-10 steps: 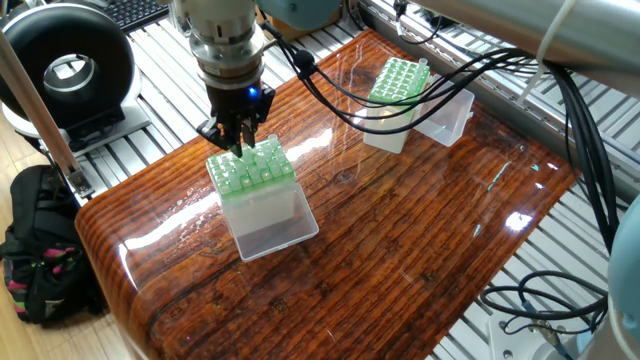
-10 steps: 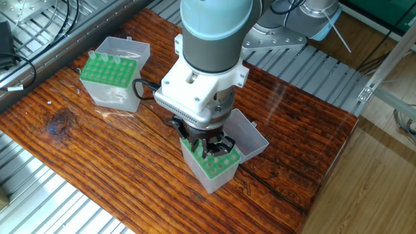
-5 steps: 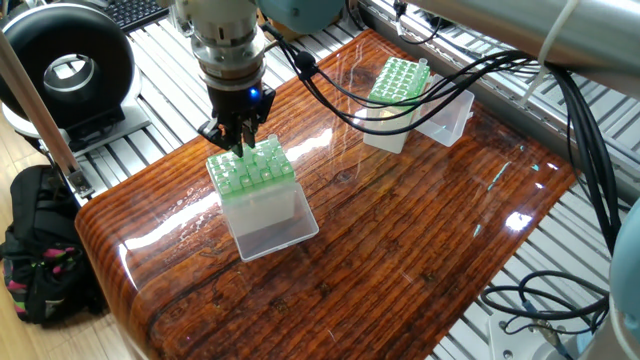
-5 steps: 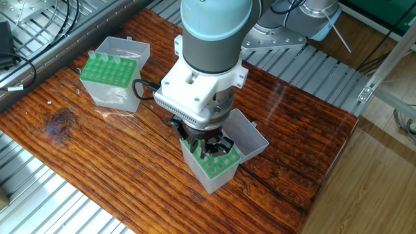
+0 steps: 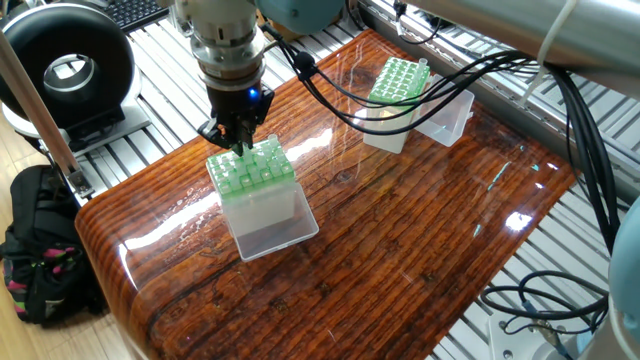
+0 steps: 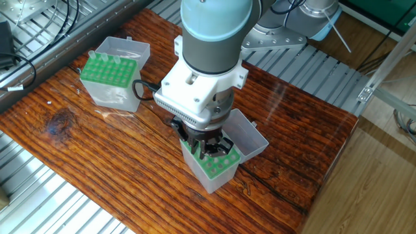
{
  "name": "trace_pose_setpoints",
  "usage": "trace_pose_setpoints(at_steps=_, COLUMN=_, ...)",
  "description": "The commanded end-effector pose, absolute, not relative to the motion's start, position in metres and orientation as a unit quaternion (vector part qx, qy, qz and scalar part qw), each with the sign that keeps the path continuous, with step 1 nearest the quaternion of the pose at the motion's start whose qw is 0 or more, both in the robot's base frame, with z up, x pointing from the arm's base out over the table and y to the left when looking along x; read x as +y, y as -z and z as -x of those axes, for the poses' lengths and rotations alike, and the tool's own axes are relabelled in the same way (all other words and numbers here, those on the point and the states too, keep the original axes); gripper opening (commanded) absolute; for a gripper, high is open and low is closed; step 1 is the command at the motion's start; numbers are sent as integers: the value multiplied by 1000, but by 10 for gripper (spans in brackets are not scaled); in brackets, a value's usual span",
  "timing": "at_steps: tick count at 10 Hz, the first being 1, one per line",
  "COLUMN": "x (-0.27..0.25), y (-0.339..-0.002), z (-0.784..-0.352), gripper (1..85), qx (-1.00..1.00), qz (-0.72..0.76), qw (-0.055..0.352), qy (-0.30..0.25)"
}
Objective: Transfer all large pipette tips from one holder to another
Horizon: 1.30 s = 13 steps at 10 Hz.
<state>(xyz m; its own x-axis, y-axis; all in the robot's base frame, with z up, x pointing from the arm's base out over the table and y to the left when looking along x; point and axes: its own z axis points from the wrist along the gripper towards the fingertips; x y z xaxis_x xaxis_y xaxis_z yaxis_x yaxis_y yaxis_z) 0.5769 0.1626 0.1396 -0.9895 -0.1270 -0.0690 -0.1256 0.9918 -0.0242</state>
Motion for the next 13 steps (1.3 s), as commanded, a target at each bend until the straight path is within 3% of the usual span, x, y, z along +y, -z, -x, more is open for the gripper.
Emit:
trace_pose_setpoints(at_steps=1, x=165, y=-142, z=-578, gripper=203, qx=998, qz=60, qw=35, qy=6)
trace_pose_setpoints(at_steps=13, x=167, y=-174, z=-584, gripper=173, qx=998, qz=63, qw=15, qy=17)
